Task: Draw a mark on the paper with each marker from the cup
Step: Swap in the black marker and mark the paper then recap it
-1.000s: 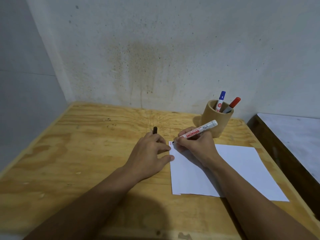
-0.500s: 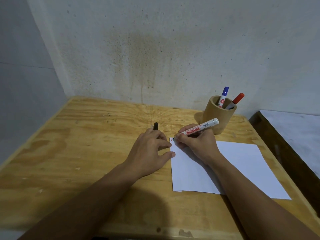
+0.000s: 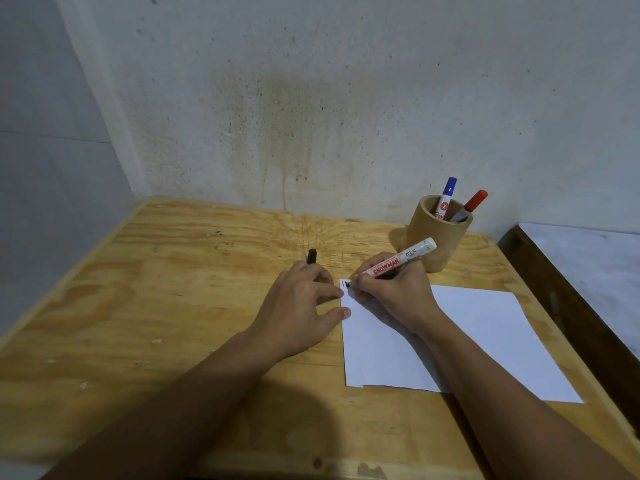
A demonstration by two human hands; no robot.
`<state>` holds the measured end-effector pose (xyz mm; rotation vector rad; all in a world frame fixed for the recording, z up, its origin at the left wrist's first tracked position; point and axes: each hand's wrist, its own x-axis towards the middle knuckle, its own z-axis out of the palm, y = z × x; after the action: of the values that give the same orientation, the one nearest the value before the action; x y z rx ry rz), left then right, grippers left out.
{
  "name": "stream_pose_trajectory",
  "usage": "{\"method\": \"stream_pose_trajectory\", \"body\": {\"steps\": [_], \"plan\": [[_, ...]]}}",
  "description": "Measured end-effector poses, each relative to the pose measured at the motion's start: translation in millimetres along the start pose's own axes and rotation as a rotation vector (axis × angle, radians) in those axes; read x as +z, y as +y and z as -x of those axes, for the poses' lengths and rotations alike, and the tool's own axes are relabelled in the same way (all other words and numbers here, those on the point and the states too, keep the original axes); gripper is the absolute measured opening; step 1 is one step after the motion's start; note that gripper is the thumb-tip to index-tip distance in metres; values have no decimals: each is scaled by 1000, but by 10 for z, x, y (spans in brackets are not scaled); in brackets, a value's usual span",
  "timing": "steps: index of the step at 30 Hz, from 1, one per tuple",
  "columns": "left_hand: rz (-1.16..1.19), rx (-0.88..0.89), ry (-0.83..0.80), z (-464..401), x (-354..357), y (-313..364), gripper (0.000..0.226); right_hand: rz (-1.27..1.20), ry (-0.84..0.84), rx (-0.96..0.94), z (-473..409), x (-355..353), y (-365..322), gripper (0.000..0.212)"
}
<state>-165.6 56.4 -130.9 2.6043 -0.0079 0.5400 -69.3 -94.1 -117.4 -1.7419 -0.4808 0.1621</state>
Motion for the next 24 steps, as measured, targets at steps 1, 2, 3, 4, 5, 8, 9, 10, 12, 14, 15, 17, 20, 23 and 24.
{"method": "stream_pose_trajectory", "body": {"steps": [1,2,3,4,5,8,9,10,12,14,15,17,20,23,24], "plan": [[9,-7,3,-5,-4,5,38,-12,15,-1,4,2,-8,7],[40,-21,23,-15,-9,0,38,-28,41,-2,9,3,-22,9],[85,-46,65,-34,-19,-10,38,-64,71,1,9,-5,-36,12],[127,-76,121,-68,-30,-25,38,-119,102,3,8,-23,-56,15],[151,-107,172,-113,-43,-39,40,-193,126,5,2,-45,-83,18],[158,-203,156,-292,-69,-113,47,-275,135,-2,-31,-134,-193,24],[149,-235,111,-352,-74,-143,46,-294,121,4,-45,-162,-237,22],[130,-252,74,-407,-76,-167,41,-330,107,19,-59,-191,-278,16],[130,-283,72,-494,-84,-197,24,-431,76,66,-73,-247,-361,5],[342,-397,133,-551,-117,-178,15,-448,74,71,-77,-300,-435,6],[550,-477,161,-571,-153,-142,17,-430,78,55,-69,-325,-467,8],[984,-588,156,-614,-237,-37,18,-369,101,8,-55,-376,-519,14],[1222,-588,91,-682,-342,121,17,-306,127,-39,-42,-425,-581,26],[1323,-568,60,-718,-363,248,16,-271,136,-58,-25,-460,-639,38],[1338,-565,50,-720,-355,277,16,-252,136,-64,-16,-469,-650,32]]}}
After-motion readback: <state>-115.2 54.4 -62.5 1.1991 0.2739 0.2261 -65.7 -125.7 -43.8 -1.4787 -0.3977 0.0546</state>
